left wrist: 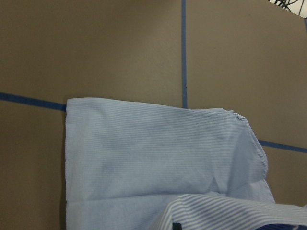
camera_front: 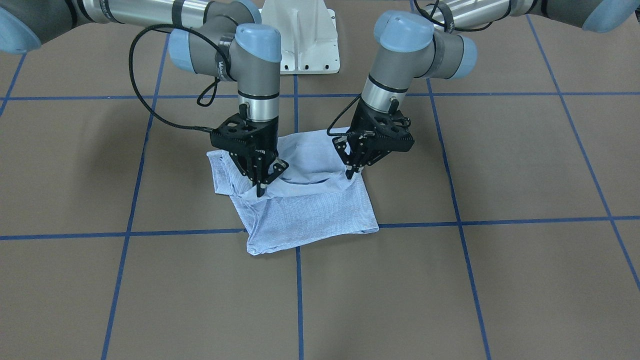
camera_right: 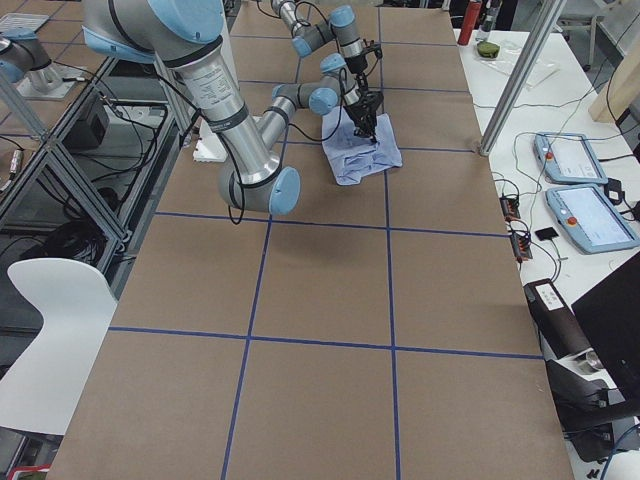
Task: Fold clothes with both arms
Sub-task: 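Lay the folded shirt down and open both grippers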
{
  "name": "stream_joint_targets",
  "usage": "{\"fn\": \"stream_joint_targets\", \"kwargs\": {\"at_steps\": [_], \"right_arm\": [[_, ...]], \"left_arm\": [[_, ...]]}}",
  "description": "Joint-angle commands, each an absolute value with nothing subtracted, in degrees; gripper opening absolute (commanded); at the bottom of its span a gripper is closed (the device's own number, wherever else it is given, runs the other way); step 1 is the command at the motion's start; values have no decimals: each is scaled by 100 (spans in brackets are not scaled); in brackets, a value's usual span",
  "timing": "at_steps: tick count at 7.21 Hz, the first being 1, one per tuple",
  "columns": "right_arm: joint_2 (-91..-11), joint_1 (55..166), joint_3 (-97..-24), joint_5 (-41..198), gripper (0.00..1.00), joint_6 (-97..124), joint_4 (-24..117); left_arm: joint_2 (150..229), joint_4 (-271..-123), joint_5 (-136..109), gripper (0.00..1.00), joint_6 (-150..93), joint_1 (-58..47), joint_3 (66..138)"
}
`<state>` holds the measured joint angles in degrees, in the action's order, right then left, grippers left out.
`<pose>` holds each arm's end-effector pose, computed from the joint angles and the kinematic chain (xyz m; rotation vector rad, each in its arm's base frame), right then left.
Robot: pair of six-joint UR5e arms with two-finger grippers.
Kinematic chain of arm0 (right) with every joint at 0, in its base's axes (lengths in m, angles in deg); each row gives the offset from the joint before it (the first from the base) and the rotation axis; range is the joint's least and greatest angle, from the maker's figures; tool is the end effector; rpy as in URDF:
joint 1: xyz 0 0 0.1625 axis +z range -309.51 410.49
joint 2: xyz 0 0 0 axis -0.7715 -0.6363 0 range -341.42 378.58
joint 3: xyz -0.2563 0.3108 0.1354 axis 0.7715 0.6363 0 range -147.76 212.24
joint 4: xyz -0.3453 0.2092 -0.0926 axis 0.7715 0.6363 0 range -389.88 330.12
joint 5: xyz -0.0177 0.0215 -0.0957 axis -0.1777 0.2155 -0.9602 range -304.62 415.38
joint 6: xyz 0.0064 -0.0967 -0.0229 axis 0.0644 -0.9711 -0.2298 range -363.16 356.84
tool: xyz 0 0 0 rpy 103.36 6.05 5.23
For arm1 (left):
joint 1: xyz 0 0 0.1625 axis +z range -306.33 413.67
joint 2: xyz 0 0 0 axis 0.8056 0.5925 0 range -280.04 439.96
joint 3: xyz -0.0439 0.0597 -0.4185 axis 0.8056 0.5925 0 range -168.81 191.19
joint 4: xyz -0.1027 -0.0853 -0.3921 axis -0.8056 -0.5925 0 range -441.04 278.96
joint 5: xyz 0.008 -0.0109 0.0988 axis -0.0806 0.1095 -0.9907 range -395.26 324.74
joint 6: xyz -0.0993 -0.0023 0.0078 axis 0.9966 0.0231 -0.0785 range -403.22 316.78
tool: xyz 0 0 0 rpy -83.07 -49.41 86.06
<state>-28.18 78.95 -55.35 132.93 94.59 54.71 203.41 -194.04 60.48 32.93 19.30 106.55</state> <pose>-0.5655 -0.4825 0.2110 0.3536 -0.7694 0.6824 0.4870 -0.4825 0.2303 0.3591 1.0240 -0.2684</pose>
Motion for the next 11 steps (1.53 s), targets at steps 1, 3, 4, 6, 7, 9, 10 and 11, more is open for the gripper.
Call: {"fn": "stream_joint_targets", "kwargs": {"at_steps": [1, 3, 4, 6, 7, 9, 10, 11], "right_arm": [[-2616, 8037, -4741, 13448, 0, 9133, 4845], [-2485, 8072, -4573, 13552, 0, 8905, 4817], [-2319, 8142, -4355, 13658, 18, 8843, 4808], [-2116, 8378, -4212, 14068, 100, 8377, 4817], [-2002, 8684, -4220, 14637, 100, 8054, 4843], [-2061, 9291, -4290, 15789, 100, 7317, 4896], [-2210, 9520, -4430, 16116, 100, 7104, 4896], [-2716, 9862, -4936, 16485, 100, 6641, 4905]], "left_arm": [[20555, -19861, 5958, 0, 3113, 1825, 9823], [20652, -19863, 5791, 0, 2912, 1799, 9505], [20644, -19872, 5800, 0, 2815, 1737, 9425], [20643, -19924, 5852, 100, 1766, 1483, 9424], [20626, -19925, 6166, 100, 1264, 1169, 9459], [20303, -19907, 7361, 100, 43, 500, 9730], [20031, -19855, 7512, 100, -563, 184, 10002], [19654, -19855, 7844, 100, -1318, -237, 10179]]}}
